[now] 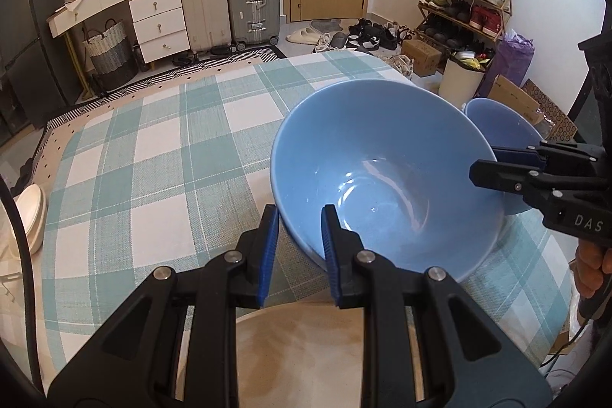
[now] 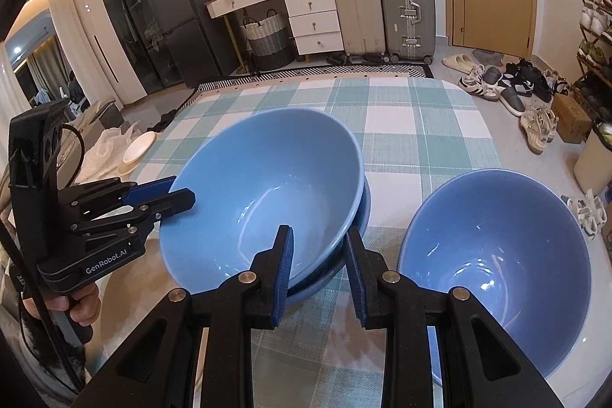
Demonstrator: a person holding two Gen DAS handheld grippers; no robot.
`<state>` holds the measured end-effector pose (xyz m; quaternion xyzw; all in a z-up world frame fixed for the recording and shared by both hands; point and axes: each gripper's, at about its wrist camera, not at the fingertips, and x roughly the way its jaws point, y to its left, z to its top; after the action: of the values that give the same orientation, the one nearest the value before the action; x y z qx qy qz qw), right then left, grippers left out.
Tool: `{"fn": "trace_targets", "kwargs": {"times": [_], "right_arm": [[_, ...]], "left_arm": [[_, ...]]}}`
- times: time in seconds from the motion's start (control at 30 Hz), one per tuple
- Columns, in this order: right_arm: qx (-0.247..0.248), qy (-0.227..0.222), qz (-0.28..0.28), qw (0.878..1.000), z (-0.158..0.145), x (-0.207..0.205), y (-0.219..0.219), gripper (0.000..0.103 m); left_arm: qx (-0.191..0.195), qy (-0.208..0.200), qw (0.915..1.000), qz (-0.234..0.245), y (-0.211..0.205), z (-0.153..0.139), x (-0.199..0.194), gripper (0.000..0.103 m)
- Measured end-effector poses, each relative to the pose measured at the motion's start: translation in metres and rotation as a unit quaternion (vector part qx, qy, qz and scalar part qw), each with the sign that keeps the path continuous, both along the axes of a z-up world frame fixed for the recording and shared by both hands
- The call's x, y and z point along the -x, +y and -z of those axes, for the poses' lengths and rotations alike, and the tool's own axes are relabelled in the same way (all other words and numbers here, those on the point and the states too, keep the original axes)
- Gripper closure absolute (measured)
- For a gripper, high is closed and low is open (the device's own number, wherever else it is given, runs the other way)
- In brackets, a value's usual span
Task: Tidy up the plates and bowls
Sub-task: 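Lower the blue bowl into the other blue bowl and open the right gripper, then withdraw the right gripper from the nested blue bowls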
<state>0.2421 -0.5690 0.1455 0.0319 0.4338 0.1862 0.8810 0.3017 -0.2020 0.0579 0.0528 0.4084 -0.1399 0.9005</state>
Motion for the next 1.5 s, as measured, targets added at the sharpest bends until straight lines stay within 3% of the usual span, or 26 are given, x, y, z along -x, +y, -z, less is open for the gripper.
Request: {"fn": "trace_targets", "kwargs": {"times": [0.2, 0.53, 0.67, 0.8, 0.9, 1.03, 1.13, 1.2, 1.27, 1.37, 1.47, 1.5], "right_arm": [[0.010, 0.002, -0.002, 1.000, 0.005, -0.001, 0.002, 0.075], [0.022, 0.001, -0.002, 1.000, 0.008, 0.001, 0.005, 0.075], [0.027, -0.002, -0.002, 1.000, 0.008, 0.002, 0.005, 0.074], [0.044, -0.009, 0.000, 0.999, 0.009, 0.005, 0.005, 0.071], [0.046, -0.012, 0.007, 0.999, 0.008, 0.007, 0.001, 0.062], [0.041, -0.012, 0.012, 0.999, 0.007, 0.008, -0.004, 0.057], [0.033, -0.014, 0.008, 0.999, 0.003, 0.012, -0.005, 0.043], [0.027, -0.019, 0.012, 0.999, -0.001, 0.015, -0.007, 0.019], [0.023, -0.028, 0.023, 0.999, -0.007, 0.019, -0.011, 0.010], [0.021, -0.034, 0.029, 0.999, -0.015, 0.025, -0.016, 0.004], [0.025, -0.045, 0.036, 0.998, -0.025, 0.033, -0.022, 0.001], [0.025, -0.050, 0.038, 0.998, -0.028, 0.036, -0.025, 0.001]], "left_arm": [[-0.019, 0.002, 0.9998, 0.001, -0.003, 0.011, -0.006, 0.083], [-0.017, 0.009, 0.9998, 0.010, -0.003, 0.019, -0.008, 0.081], [-0.009, 0.015, 0.9998, 0.012, 0.000, 0.019, -0.007, 0.077], [-0.001, 0.023, 0.9997, 0.012, 0.002, 0.019, -0.005, 0.067], [0.010, 0.020, 0.9997, 0.011, 0.005, 0.015, -0.001, 0.050], [0.034, 0.017, 0.9992, 0.015, 0.010, 0.006, 0.009, 0.030], [0.041, 0.011, 0.9990, 0.017, 0.008, -0.003, 0.015, 0.027], [0.046, 0.014, 0.9986, 0.020, 0.006, -0.007, 0.018, 0.026], [0.052, 0.015, 0.9982, 0.027, 0.003, -0.011, 0.021, 0.024], [0.059, 0.013, 0.9978, 0.026, -0.001, -0.016, 0.027, 0.023], [0.072, 0.012, 0.9968, 0.032, -0.006, -0.021, 0.033, 0.011], [0.074, 0.010, 0.9967, 0.032, -0.008, -0.024, 0.035, 0.002]]}}
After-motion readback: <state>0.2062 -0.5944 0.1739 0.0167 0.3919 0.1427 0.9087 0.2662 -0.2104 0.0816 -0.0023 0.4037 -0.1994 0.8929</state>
